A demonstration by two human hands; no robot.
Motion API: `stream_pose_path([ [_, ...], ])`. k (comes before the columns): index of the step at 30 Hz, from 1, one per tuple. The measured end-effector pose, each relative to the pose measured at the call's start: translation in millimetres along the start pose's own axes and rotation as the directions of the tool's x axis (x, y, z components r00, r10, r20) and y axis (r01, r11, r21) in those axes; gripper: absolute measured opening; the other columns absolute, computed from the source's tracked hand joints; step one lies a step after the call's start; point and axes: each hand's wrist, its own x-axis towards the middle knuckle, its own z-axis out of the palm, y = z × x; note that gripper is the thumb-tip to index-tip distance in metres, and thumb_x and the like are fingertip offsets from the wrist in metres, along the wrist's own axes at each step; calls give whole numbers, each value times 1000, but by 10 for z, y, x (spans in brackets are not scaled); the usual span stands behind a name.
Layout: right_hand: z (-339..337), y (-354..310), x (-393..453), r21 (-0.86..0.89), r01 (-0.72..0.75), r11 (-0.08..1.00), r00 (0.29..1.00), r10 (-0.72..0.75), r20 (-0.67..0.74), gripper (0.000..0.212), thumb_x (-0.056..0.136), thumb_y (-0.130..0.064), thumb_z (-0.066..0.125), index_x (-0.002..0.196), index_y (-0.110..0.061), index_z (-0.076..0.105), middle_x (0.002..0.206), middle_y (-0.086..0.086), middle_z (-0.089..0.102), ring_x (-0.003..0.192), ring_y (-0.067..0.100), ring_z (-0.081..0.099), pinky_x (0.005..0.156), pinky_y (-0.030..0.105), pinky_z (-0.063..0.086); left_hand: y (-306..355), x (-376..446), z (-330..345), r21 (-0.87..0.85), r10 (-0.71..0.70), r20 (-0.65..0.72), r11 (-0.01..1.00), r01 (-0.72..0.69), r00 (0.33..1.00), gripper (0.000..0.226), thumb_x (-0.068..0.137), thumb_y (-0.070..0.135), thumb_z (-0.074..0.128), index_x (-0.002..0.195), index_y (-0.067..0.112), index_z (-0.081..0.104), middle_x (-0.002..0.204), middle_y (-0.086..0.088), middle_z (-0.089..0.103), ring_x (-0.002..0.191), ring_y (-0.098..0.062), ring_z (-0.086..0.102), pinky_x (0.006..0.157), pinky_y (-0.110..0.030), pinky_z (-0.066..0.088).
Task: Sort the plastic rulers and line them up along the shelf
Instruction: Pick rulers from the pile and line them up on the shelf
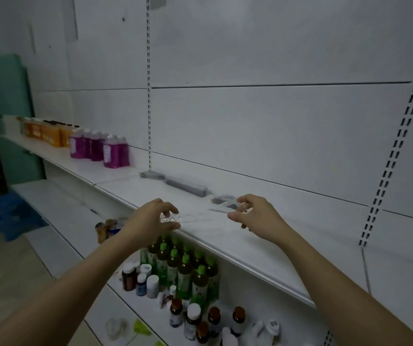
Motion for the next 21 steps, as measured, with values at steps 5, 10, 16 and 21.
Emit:
stream_pose_path([
  [5, 145, 206, 739, 2, -38, 999, 999, 38, -21, 50, 82, -33, 74, 125, -16, 56, 98, -8, 58, 71, 12, 64, 62, 19, 46, -336, 695, 266, -30, 37, 50, 999, -35, 998, 35, 82, 51, 65, 113, 36, 60, 101, 18, 53, 84, -1, 53, 79, -26, 50],
  [10, 178, 449, 1380, -12, -98, 995, 994, 97, -58, 54, 80, -34, 76, 126, -15, 55, 100, -1, 62, 78, 13, 62, 67, 23, 46, -535, 1419, 482, -28, 104, 139, 995, -101, 985, 33, 83, 48, 67, 112, 34, 62, 99, 17, 54, 79, 2, 50, 71, -19, 42],
  [16, 129, 753, 1770, -35, -174, 984, 976, 168, -136, 55, 79, -37, 75, 126, -16, 56, 95, -4, 63, 75, 10, 60, 69, 22, 45, -662, 2060, 745, -93, 208, 153, 976, -195, 966, 29, 82, 44, 70, 109, 34, 64, 97, 17, 58, 77, 0, 53, 69, -20, 43],
  [21, 181, 875, 1928, -107, -234, 966, 961, 213, -177, 53, 80, -40, 74, 126, -18, 56, 98, -5, 61, 82, 7, 59, 65, 17, 41, -811, 2491, 802, -134, 260, 129, 961, -243, 957, 28, 80, 45, 71, 104, 31, 66, 96, 11, 58, 79, -5, 54, 73, -27, 47],
])
